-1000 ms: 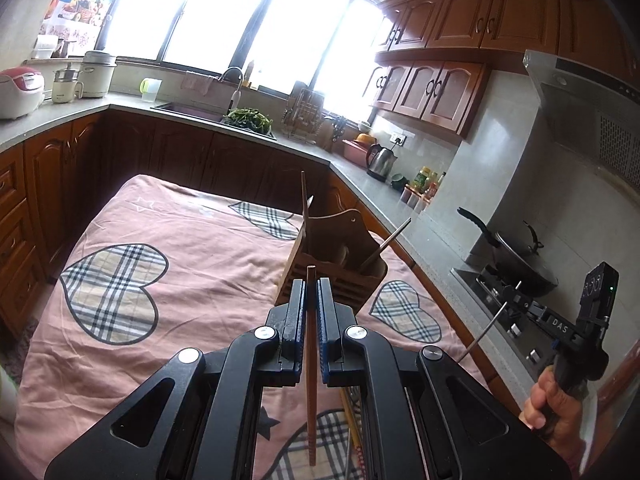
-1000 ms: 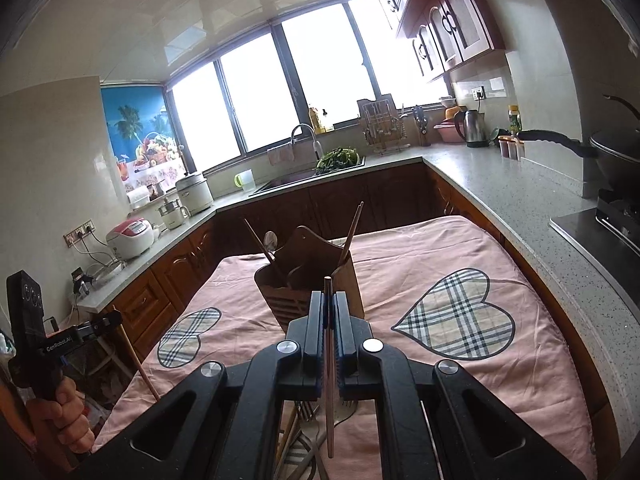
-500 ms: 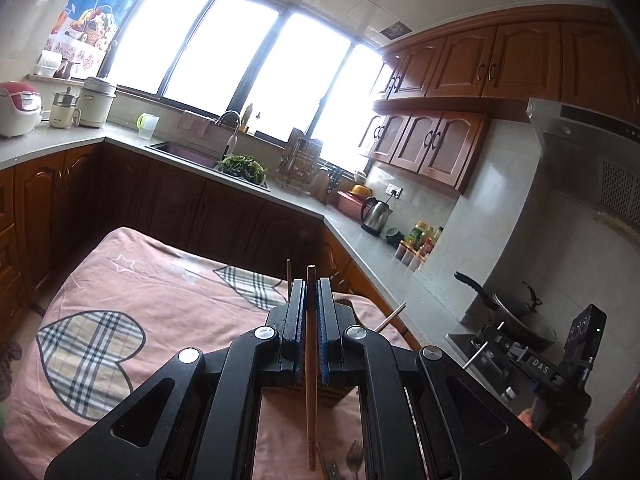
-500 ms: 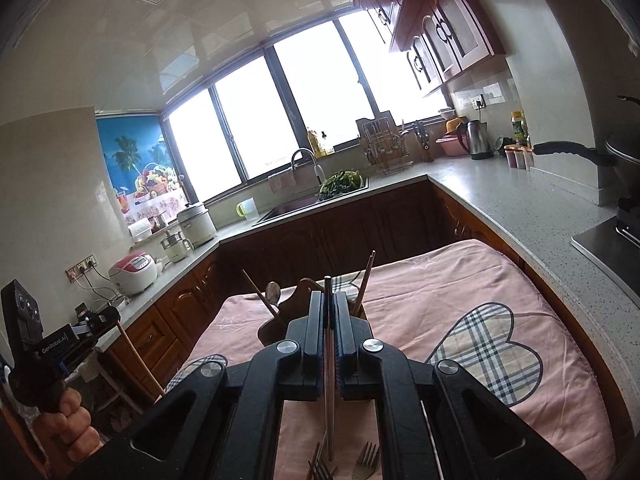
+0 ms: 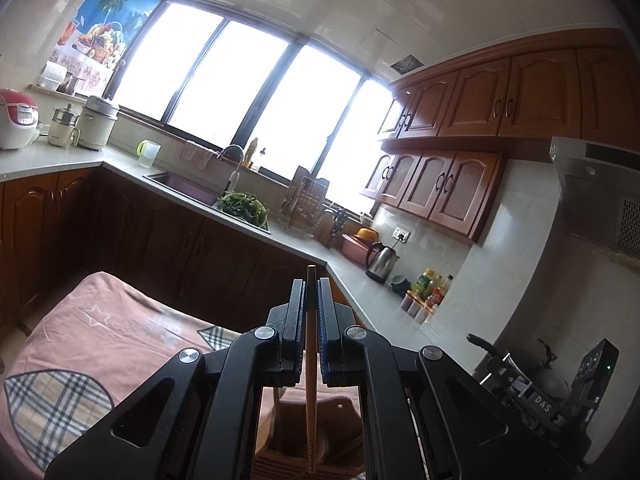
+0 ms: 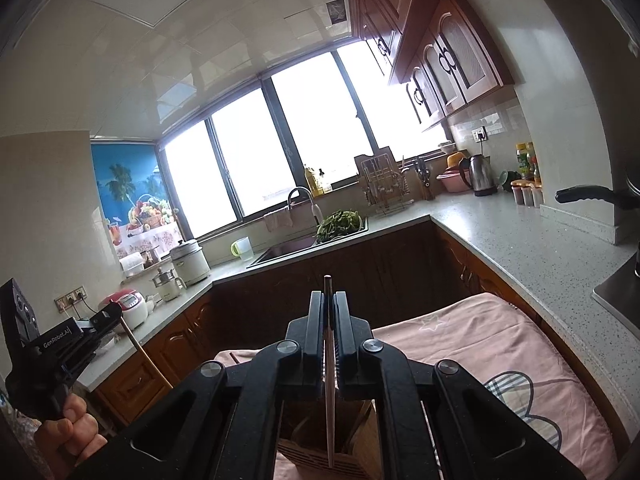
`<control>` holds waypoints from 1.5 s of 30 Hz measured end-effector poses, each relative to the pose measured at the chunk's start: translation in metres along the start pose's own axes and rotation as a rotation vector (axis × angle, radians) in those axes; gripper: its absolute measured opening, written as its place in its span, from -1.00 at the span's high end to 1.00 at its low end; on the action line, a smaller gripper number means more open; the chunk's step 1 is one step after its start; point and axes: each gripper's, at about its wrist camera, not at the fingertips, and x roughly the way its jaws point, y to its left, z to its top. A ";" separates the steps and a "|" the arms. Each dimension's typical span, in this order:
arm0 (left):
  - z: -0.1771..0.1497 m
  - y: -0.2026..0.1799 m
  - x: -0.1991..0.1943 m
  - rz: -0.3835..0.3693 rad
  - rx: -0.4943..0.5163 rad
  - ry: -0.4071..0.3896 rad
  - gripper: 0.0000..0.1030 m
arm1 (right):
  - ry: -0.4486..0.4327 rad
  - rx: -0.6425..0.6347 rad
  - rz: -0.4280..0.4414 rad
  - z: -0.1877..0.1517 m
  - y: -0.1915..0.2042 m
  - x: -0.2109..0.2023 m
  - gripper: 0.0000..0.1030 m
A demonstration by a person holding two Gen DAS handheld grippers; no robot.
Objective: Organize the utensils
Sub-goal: 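Lower the skewer into the holder and open the right tool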
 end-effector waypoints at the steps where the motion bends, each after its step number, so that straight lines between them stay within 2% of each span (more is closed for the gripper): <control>1: -0.001 0.001 0.006 0.003 0.000 -0.002 0.91 | -0.004 -0.003 -0.006 0.000 0.000 0.004 0.92; 4: -0.009 0.005 0.028 0.017 -0.009 0.005 0.91 | -0.013 -0.006 -0.023 -0.002 -0.004 0.018 0.92; 10: -0.042 0.024 0.062 0.065 -0.031 0.060 0.91 | 0.024 0.016 -0.047 -0.024 -0.017 0.043 0.92; 15: -0.069 0.036 0.079 0.099 -0.028 0.125 0.91 | 0.086 0.035 -0.057 -0.050 -0.027 0.059 0.92; 19: -0.085 0.034 0.083 0.093 0.009 0.160 0.90 | 0.140 0.041 -0.056 -0.066 -0.030 0.070 0.92; 23: -0.090 0.026 0.085 0.082 0.050 0.191 0.90 | 0.170 0.029 -0.063 -0.075 -0.029 0.076 0.92; 31: -0.090 0.023 0.089 0.071 0.057 0.230 0.90 | 0.200 0.029 -0.059 -0.071 -0.029 0.076 0.90; 33: -0.090 0.022 0.090 0.075 0.066 0.236 0.90 | 0.200 0.033 -0.058 -0.071 -0.030 0.075 0.82; 40: -0.092 0.012 0.090 0.090 0.134 0.253 0.90 | 0.206 0.037 -0.059 -0.072 -0.031 0.075 0.83; 45: -0.092 0.013 0.089 0.088 0.131 0.267 0.90 | 0.203 0.043 -0.056 -0.073 -0.032 0.073 0.80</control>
